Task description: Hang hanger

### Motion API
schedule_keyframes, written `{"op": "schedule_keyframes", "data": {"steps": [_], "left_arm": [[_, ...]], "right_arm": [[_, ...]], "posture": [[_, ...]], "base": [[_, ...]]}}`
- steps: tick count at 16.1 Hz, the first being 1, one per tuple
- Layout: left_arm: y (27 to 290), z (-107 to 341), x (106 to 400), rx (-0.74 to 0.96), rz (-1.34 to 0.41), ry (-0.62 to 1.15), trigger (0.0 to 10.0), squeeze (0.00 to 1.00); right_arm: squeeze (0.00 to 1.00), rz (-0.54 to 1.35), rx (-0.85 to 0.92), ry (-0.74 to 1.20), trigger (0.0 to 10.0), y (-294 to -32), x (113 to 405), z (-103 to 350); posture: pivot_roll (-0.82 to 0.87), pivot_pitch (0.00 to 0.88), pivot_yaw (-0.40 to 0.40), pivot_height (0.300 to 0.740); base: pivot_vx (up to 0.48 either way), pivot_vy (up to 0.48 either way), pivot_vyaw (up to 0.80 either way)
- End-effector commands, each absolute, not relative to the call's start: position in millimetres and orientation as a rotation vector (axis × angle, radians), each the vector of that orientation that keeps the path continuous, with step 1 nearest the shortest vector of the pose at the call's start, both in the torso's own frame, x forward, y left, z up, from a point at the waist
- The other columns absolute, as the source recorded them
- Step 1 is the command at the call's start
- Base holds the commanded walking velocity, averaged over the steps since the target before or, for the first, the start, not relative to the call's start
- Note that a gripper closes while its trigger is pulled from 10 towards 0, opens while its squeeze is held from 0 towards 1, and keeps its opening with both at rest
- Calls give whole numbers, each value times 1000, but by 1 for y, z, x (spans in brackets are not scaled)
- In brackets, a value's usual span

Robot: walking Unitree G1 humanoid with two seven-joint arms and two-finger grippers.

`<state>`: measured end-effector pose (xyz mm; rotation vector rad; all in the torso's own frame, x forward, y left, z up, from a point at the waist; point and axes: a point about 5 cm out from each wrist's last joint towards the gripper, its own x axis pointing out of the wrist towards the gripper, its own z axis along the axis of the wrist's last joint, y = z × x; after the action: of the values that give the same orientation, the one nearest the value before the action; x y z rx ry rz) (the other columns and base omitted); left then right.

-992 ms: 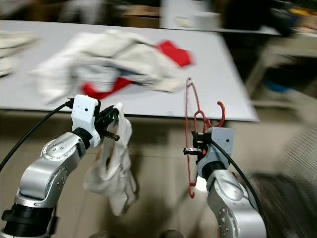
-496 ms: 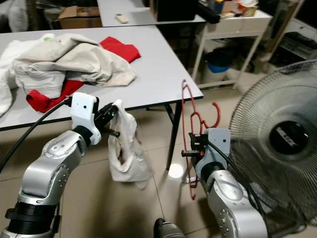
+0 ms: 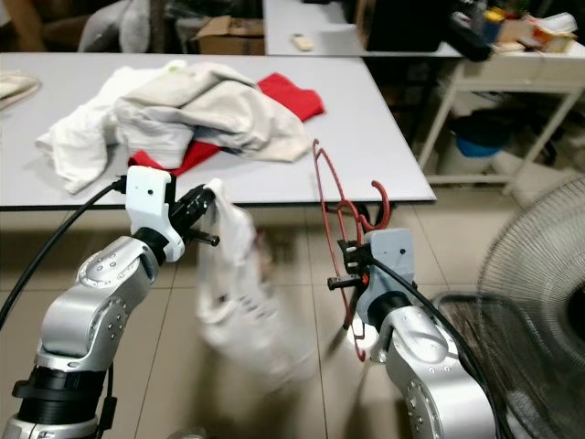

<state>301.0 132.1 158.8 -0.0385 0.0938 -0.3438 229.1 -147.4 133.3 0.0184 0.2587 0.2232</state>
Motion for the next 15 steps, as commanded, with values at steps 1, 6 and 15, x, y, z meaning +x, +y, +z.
{"op": "schedule_keyframes", "data": {"steps": [1,6,15], "left_arm": [[130,167,305,-38,-349,57,10000,0],[128,183,321,-33,-371,4,10000,0],[114,226,360,5,-444,-83,10000,0]], "right_arm": [[0,216,9,231,10000,-150,231,139],[0,238,-22,191,10000,-156,244,148],[0,378,-107,171,10000,-167,248,166]], "posture": [[-70,0,-6,740],[-53,0,-25,740],[-64,0,2,740]], "base": [[251,0,0],[274,0,-320],[310,0,-89]]}}
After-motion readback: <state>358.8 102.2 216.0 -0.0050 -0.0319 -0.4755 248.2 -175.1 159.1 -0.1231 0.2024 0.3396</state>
